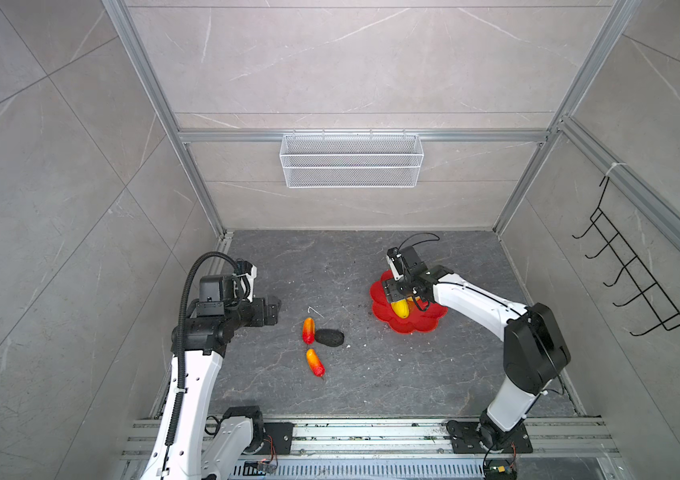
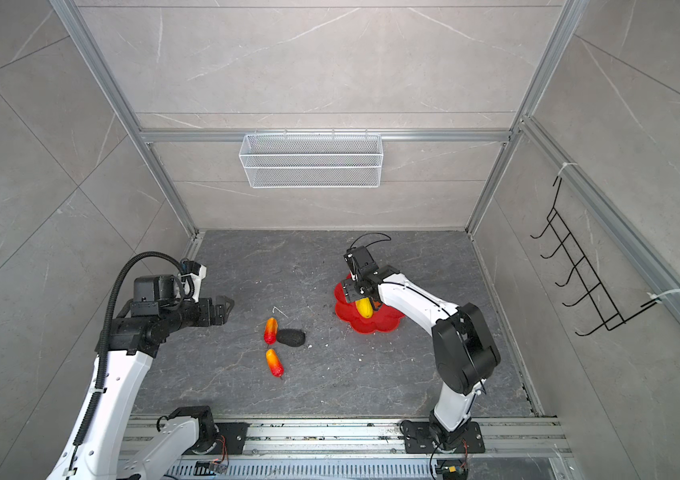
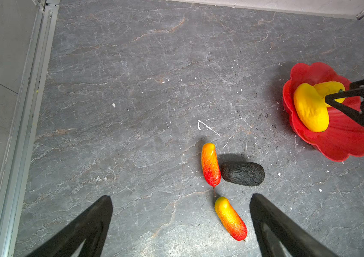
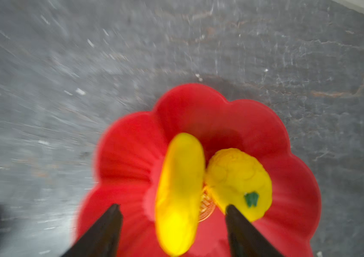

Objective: Place and organize the fake fruits in the fruit bowl
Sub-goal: 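Move the right gripper to the dark avocado and grasp it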

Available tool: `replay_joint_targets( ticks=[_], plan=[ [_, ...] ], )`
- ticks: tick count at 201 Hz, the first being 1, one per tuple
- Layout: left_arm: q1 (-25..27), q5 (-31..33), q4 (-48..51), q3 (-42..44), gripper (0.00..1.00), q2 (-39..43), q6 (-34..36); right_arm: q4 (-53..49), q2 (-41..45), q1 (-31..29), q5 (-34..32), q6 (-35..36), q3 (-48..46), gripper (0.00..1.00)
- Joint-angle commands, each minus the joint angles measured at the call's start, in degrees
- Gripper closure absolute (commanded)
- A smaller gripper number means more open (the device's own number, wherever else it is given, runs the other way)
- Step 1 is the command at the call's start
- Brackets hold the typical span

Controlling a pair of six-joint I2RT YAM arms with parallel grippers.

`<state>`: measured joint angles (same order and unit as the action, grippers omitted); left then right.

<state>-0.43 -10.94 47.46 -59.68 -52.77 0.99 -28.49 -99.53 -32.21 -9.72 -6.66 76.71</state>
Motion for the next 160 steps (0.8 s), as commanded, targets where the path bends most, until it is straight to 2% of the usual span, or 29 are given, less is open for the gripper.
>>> replay_joint_targets(
  ticks=[1, 9, 34, 55, 94, 160],
  plan=[
    [-0.5, -1.2, -1.5, -0.2, 0.0, 0.3, -0.2, -4.6, 3.8, -4.0, 3.5, 2.6, 3.9, 0.05],
    [-0.5, -1.1, -1.6, -0.1, 0.0, 0.4, -0.2, -5.1, 3.9, -6.1, 4.6, 3.5, 4.5, 0.01],
    [-0.4, -1.1, -1.5, -0.1, 0.0, 0.3, -0.2, -3.9, 3.2, -13.4, 9.2, 7.3, 4.6, 0.01],
    [-0.4, -1.2, -1.5, -0.1, 0.0, 0.3, -0.2, -1.6, 1.1, -17.1, 12.5, 9.7, 3.7, 0.01],
    [-0.5, -1.4, -1.5, -0.1, 0.0, 0.3, -0.2, -0.1, -6.1, -20.2, 17.1, 11.8, 5.6, 0.01],
    [-0.5, -1.3, -1.6, 0.0, 0.0, 0.4, -0.1, 0.4, -16.4, -21.3, 17.7, 12.0, 9.4, 0.01]
  ],
)
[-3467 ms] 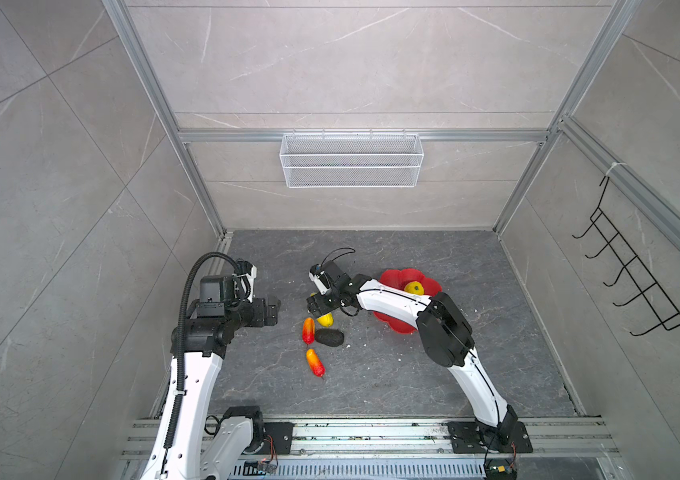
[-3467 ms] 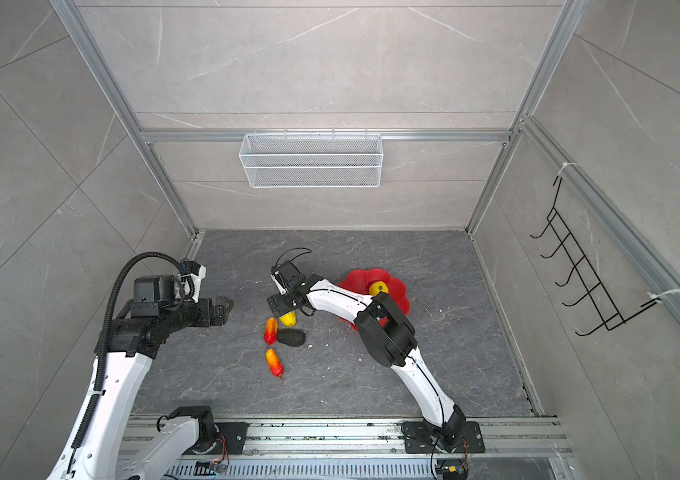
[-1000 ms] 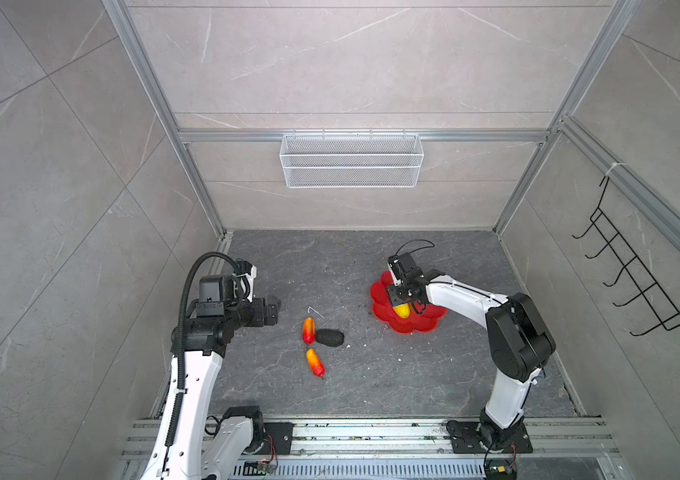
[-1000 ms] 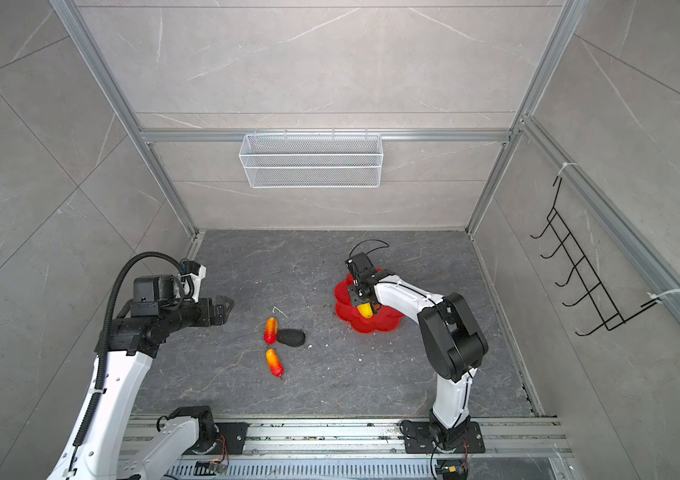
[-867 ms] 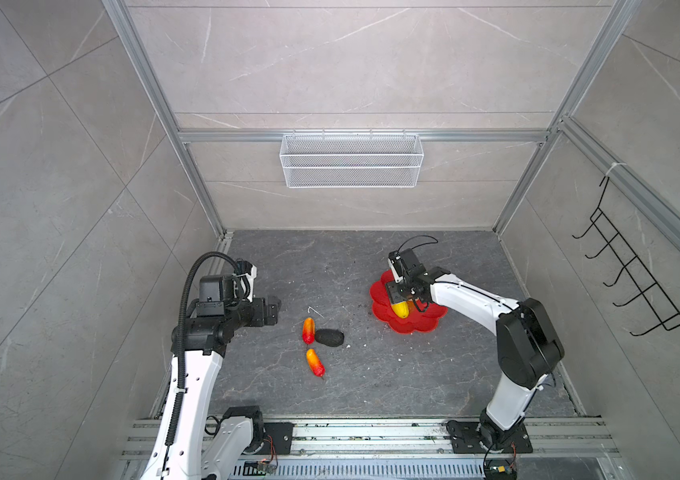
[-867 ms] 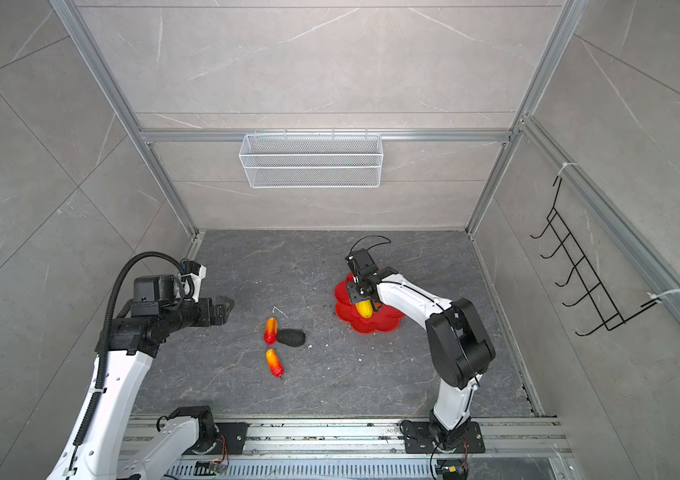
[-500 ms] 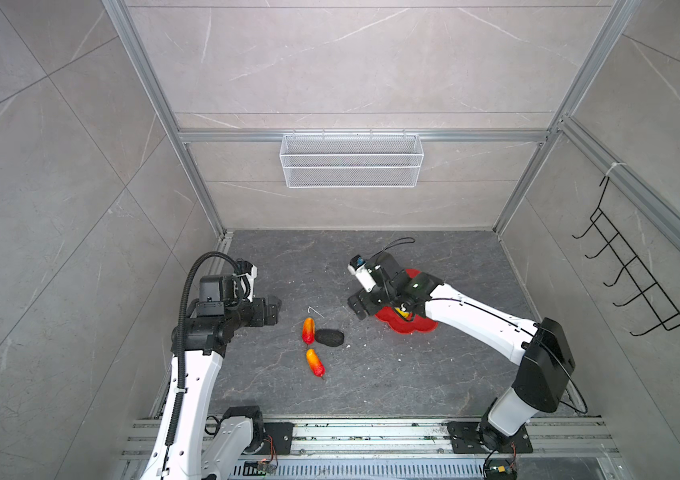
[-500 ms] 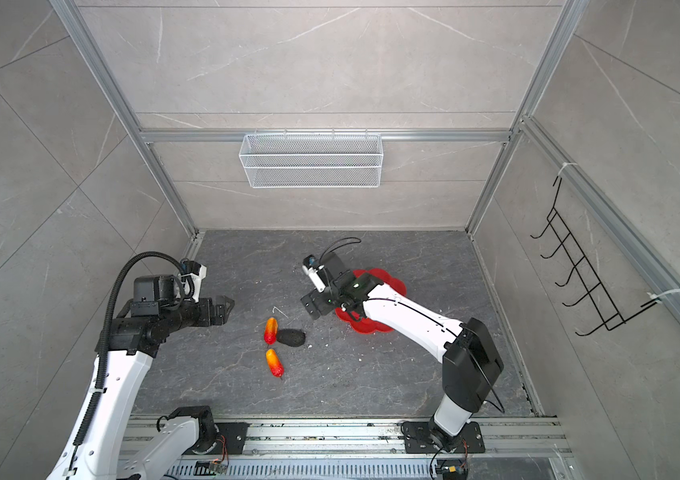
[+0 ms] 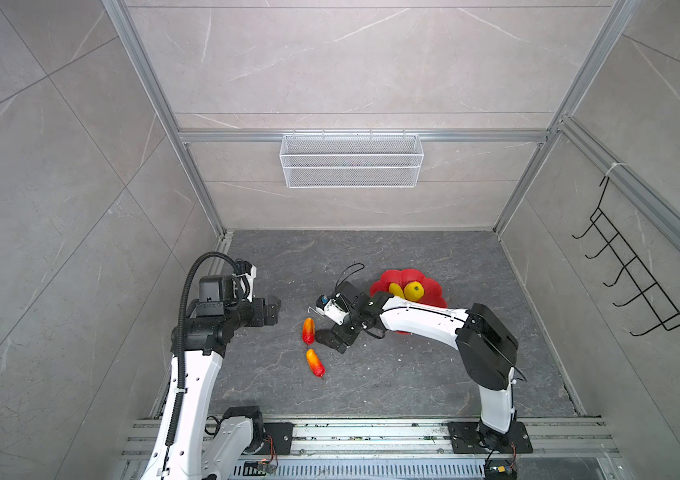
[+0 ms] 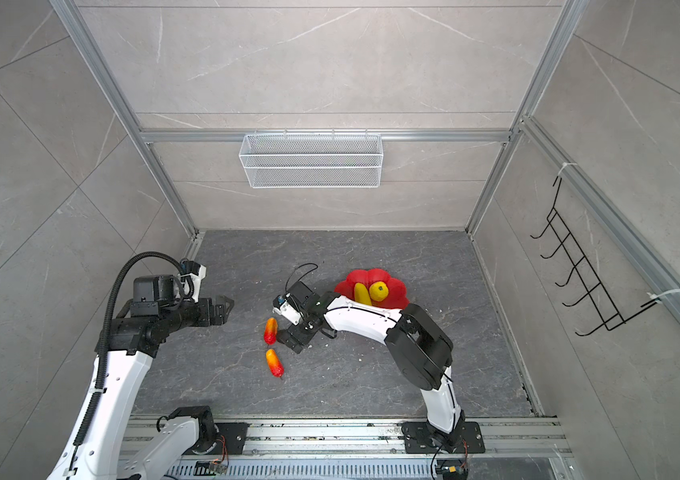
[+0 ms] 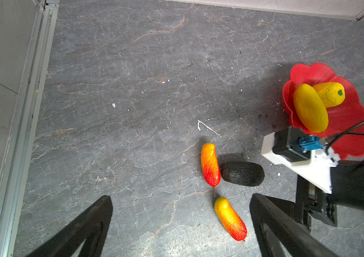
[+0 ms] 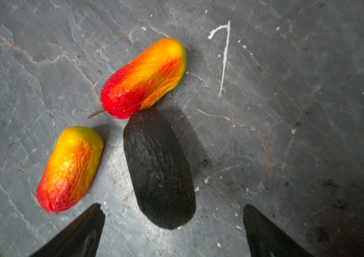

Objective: Place and organize the fake fruits in the fruit bowl
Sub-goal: 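Move the right gripper to the dark avocado and grasp it, then carry the avocado into the bowl next to the yellow fruits and release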

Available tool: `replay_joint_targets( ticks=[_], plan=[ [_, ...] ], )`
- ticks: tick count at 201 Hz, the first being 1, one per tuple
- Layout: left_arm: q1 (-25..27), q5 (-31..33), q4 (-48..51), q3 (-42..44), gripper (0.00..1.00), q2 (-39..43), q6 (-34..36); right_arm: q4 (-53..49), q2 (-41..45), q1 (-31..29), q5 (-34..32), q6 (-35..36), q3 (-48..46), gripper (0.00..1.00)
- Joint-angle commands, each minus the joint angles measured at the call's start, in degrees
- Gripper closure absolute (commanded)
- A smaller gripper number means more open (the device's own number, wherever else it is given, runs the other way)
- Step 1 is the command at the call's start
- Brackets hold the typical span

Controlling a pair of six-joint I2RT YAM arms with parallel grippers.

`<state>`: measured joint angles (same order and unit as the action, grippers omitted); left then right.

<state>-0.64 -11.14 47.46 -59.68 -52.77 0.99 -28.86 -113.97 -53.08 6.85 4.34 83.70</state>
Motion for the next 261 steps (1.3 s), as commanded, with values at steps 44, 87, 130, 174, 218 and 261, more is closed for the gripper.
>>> replay_joint_targets(
  ticks=[44, 87, 130, 174, 218, 261],
  plan=[
    [-0.3, -1.0, -1.6, 0.0, 0.0, 0.5, -0.1, 1.1, -5.5, -0.4, 1.1, 0.8, 4.2, 0.03],
    [-0.2, -0.9, -1.6, 0.1, 0.0, 0.4, 0.0, 1.1, -7.3, -0.4, 0.5, 0.0, 5.6, 0.13],
    [-0.2, -0.9, -1.7, 0.1, 0.0, 0.4, -0.1, 0.3, -5.5, -0.4, -1.4, -0.1, 5.1, 0.49],
    [-0.3, -0.8, -1.6, -0.1, 0.0, -0.3, -0.1, -1.1, 8.2, 0.1, -8.5, -1.0, -1.8, 0.55],
    [-0.4, 0.8, -0.8, -0.8, 0.0, -1.1, 0.1, -4.3, 27.0, 9.1, -13.5, -7.8, -14.2, 0.59],
    [-0.4, 1.4, -2.0, 0.1, 0.0, 2.9, 0.1, -9.2, 35.7, 20.8, -13.5, -14.0, -19.7, 0.65]
  ],
)
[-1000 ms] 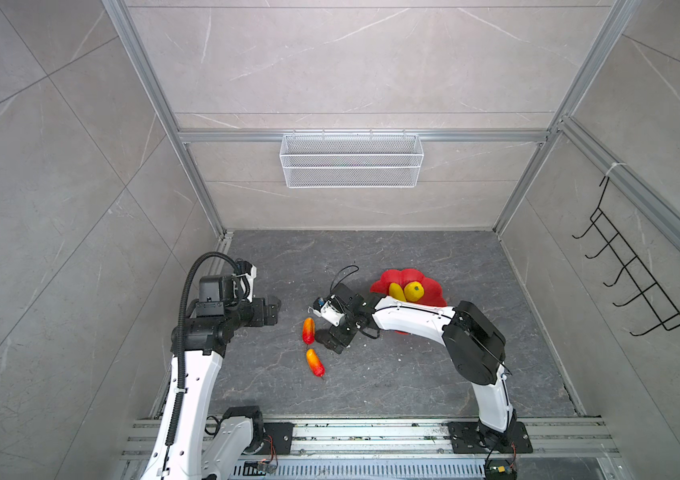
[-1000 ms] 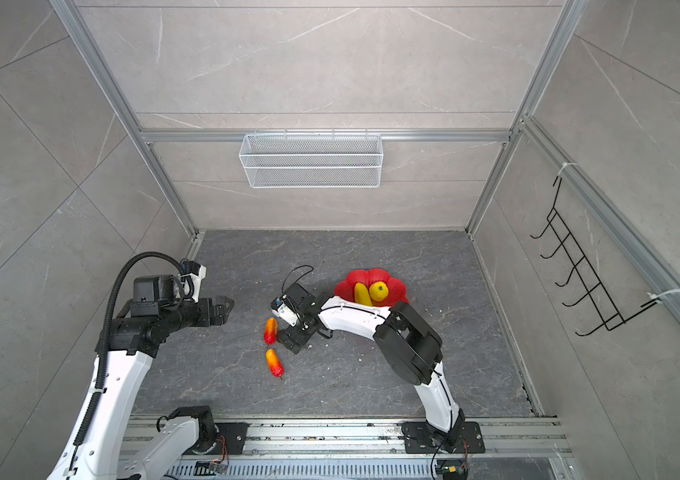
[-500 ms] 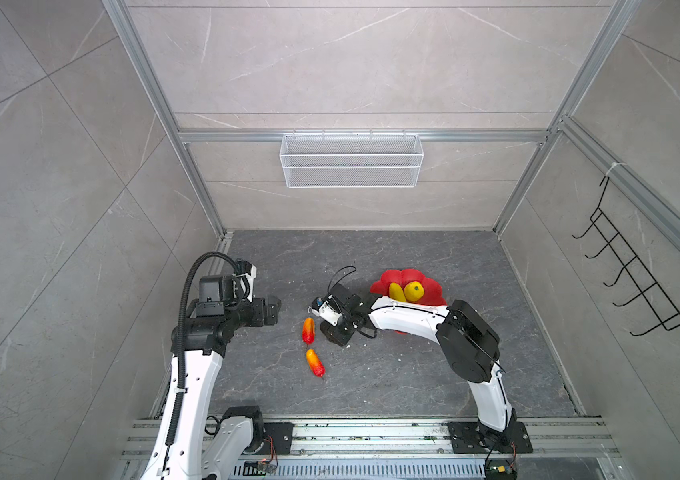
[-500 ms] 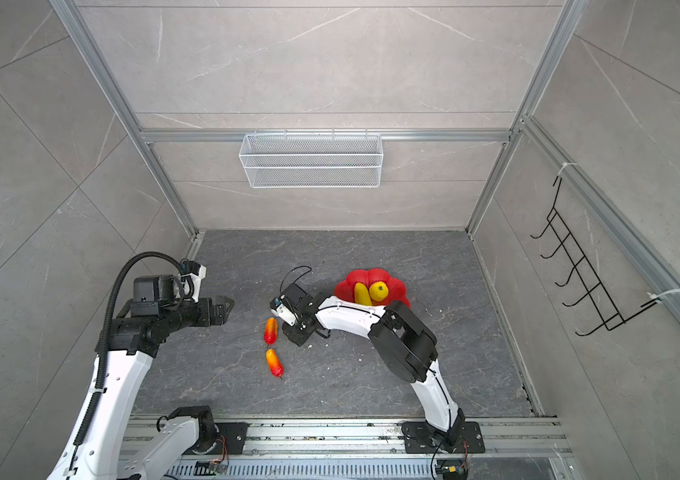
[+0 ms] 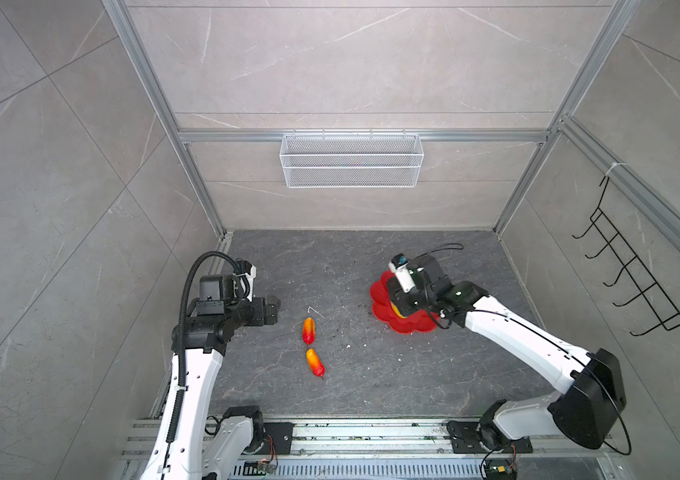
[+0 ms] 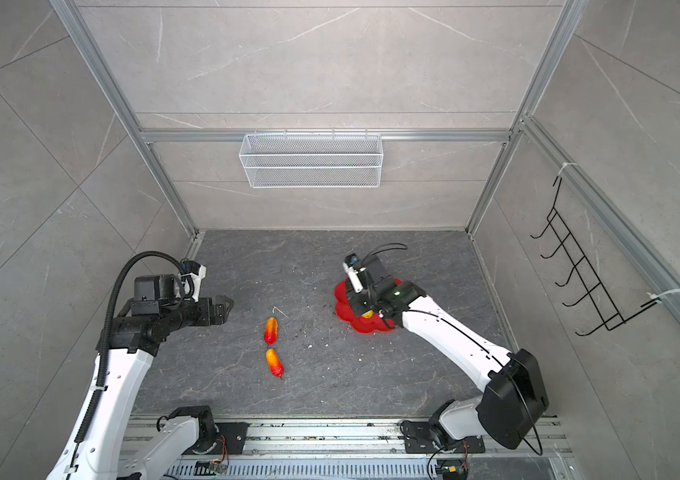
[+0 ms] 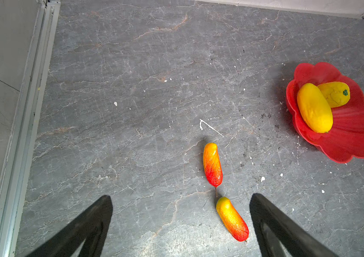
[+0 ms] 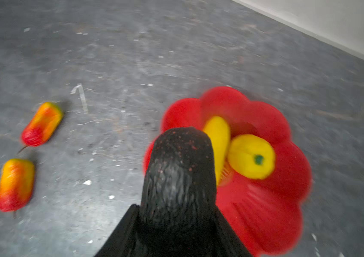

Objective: Place and organize the fake fruits in the fruit bowl
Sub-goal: 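Carry the avocado into the bowl next to the yellow fruits and release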

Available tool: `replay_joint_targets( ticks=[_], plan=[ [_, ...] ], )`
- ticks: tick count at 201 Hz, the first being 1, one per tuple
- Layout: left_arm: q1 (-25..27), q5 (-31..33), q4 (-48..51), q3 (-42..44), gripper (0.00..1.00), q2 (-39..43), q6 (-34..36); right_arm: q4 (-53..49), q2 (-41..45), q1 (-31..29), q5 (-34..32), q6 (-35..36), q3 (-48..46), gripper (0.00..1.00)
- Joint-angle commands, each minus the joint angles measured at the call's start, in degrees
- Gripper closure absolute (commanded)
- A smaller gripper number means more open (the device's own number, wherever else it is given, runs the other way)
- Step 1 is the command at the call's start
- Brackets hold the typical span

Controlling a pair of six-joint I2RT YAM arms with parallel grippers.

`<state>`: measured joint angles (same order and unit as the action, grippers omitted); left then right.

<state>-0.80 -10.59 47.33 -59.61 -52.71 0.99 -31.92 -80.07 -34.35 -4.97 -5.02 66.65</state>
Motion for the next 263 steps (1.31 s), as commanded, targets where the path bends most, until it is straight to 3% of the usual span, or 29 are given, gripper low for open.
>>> replay_joint_targets(
  ticks=[1, 50, 212, 263],
  plan=[
    [-0.3, 0.9, -1.9, 0.1, 0.0, 2.9, 0.1, -6.3, 2.0, 2.1, -1.8, -4.8, -2.7, 0.65],
    [-0.4, 0.1, -1.4, -0.1, 0.0, 2.9, 0.0, -8.2, 5.8, 5.6, -4.0, -8.2, -5.5, 0.67],
    [-0.4, 0.0, -1.6, -0.2, 0.0, 1.7, 0.0, -1.1, 3.3, 10.9, -3.6, -11.0, -11.5, 0.7],
    [-0.4, 0.4, -1.6, -0.2, 0.0, 0.6, 0.0, 6.8, -1.8, 13.3, 2.2, -13.1, -13.0, 0.7]
  ],
)
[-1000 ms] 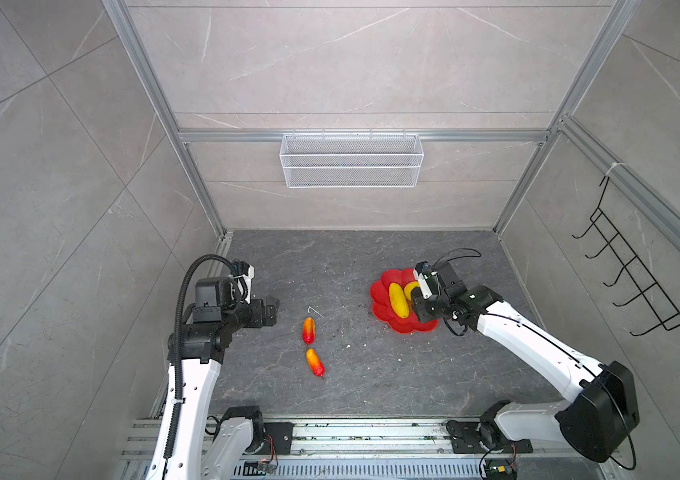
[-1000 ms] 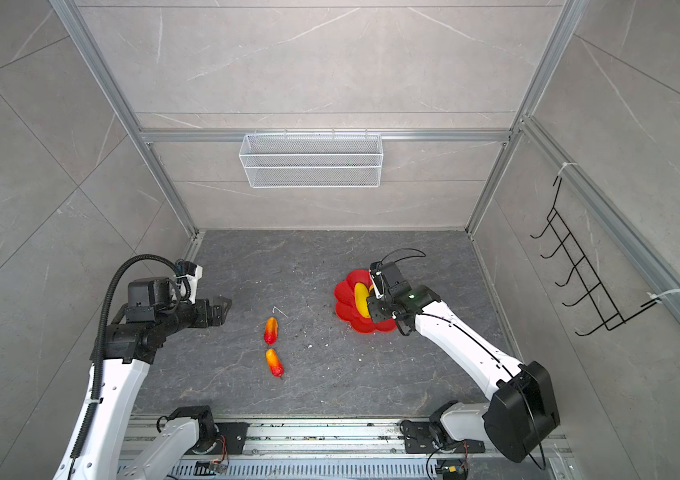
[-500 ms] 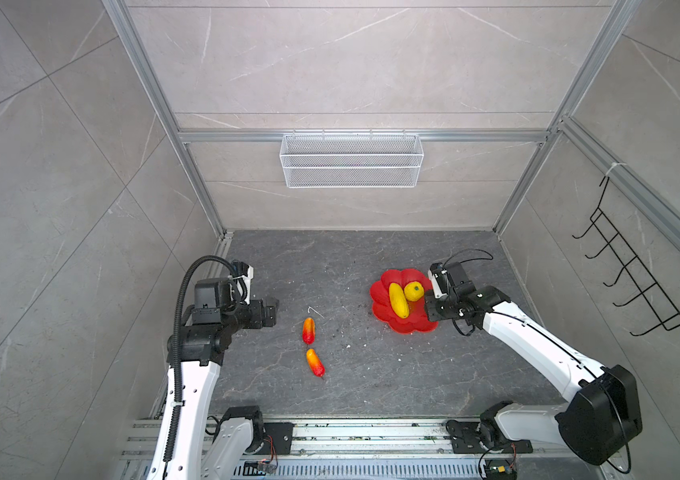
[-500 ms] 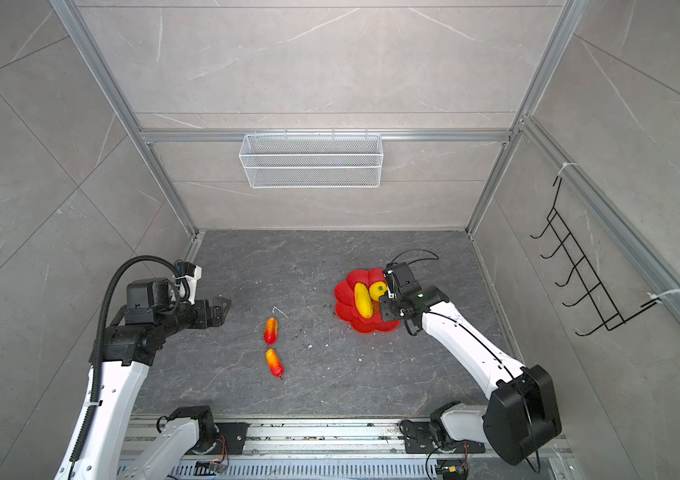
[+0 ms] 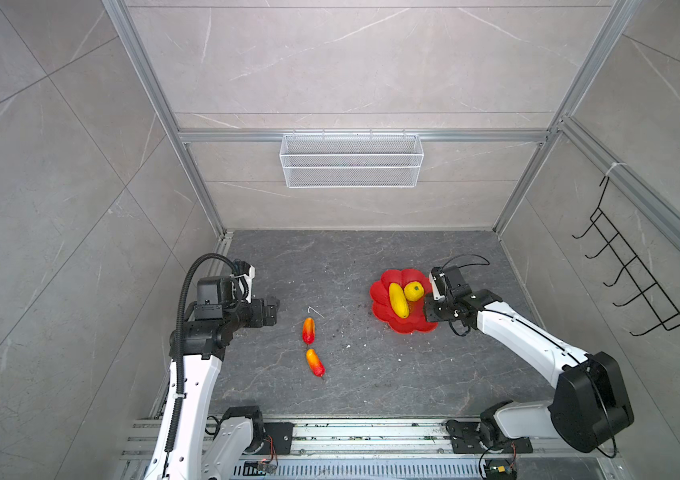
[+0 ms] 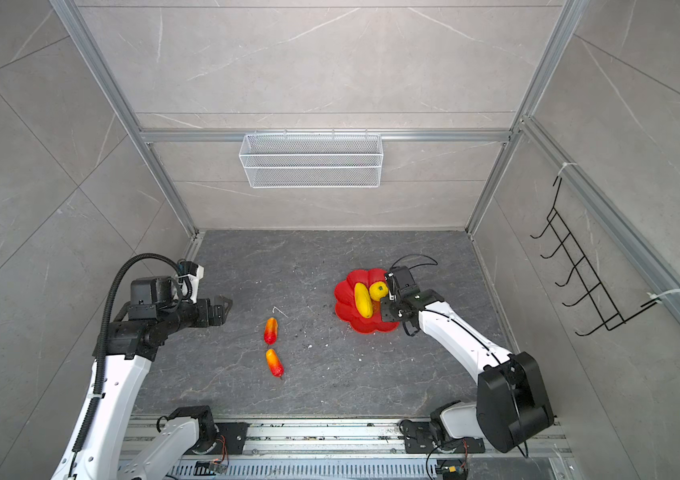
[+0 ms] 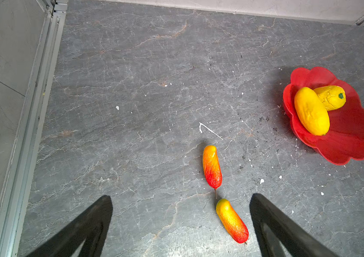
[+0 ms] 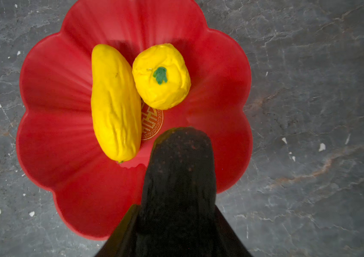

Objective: Place and organize the fake fruits in the fruit bowl
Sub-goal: 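Carry the avocado into the bowl next to the yellow fruits and release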

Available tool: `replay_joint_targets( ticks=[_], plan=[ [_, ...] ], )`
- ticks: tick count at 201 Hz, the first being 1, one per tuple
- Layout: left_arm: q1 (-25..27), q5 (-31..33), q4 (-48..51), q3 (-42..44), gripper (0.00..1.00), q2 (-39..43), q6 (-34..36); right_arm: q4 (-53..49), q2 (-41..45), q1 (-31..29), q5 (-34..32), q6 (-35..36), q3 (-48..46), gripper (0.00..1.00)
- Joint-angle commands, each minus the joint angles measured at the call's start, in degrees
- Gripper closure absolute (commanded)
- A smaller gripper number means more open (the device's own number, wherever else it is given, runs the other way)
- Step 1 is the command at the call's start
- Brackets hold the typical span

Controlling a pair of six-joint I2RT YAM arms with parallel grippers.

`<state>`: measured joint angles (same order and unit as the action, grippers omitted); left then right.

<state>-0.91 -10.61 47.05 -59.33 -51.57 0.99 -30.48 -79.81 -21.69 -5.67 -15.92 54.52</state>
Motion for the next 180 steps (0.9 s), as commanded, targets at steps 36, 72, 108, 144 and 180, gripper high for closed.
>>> replay_joint_targets(
  ticks=[36, 72, 108, 144, 180],
  plan=[
    [-0.3, 0.0, -1.3, -0.4, 0.0, -0.8, 0.0, 8.1, -5.3, 1.7, 5.1, -3.7, -1.0, 0.7],
    [-0.3, -0.1, -1.3, -0.4, 0.0, -1.0, 0.0, 10.3, -6.3, 3.0, 6.6, -5.7, -2.6, 0.7],
    [-0.3, -0.2, -1.4, -0.4, 0.0, -0.9, 0.0, 11.2, -6.0, 4.2, 7.6, -7.0, -3.6, 0.67],
    [-0.2, -0.5, -1.3, -0.1, 0.0, -0.6, -0.1, 11.9, -6.5, 4.7, 6.5, -6.5, -4.1, 0.65],
    [-0.3, -0.3, -1.4, -0.3, 0.0, -0.9, 0.0, 11.9, -8.4, 5.7, 7.1, -6.2, -3.2, 0.65]
  ],
)
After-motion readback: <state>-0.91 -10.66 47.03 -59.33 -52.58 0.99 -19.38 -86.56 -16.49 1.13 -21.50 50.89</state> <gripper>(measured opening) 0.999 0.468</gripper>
